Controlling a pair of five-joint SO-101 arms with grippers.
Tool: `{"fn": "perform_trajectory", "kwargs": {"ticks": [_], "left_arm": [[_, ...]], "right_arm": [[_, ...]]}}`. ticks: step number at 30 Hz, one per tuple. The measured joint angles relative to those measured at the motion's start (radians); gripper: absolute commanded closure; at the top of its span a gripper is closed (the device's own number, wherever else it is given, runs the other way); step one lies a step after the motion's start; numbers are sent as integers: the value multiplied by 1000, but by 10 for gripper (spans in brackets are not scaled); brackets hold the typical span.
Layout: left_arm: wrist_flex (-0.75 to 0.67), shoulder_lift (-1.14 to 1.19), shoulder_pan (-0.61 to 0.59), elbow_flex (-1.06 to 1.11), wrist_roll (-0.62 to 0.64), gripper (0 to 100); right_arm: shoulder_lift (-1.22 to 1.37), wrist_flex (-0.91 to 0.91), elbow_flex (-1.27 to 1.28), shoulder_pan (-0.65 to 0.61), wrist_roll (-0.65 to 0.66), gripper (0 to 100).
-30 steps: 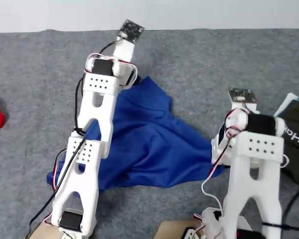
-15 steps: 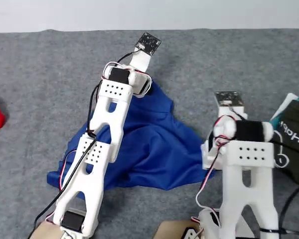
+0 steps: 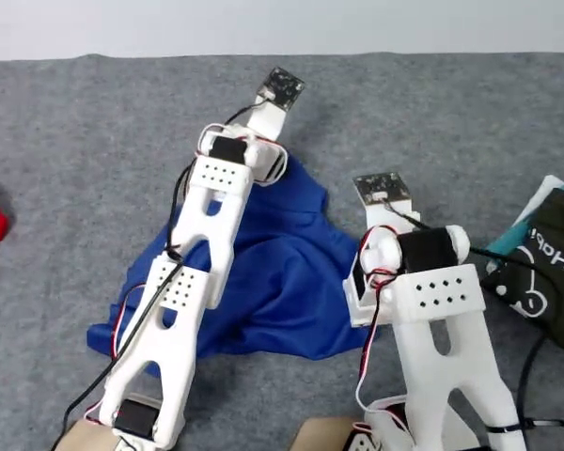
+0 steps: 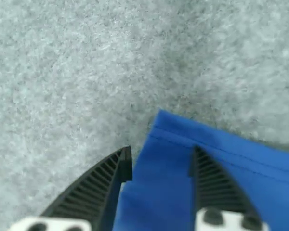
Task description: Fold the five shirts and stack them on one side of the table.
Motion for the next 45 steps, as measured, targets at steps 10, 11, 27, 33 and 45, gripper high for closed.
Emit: {"fn": "perform_trajectory", "kwargs": {"ticks": [10,11,27,33,45], "left_arm": [[-60,23,17,18,-63,922],[-60,23,17,18,-66,937],[212,21,9,-308,-95,998],[318,21,9,-319,-95,995],[227,137,9,-319,8,838]], "right_arm": [[0,0,0,2,0,989],[0,0,0,2,0,989],[0,0,0,2,0,989],[0,0,0,2,0,989],[0,-3,0,2,0,989]]}}
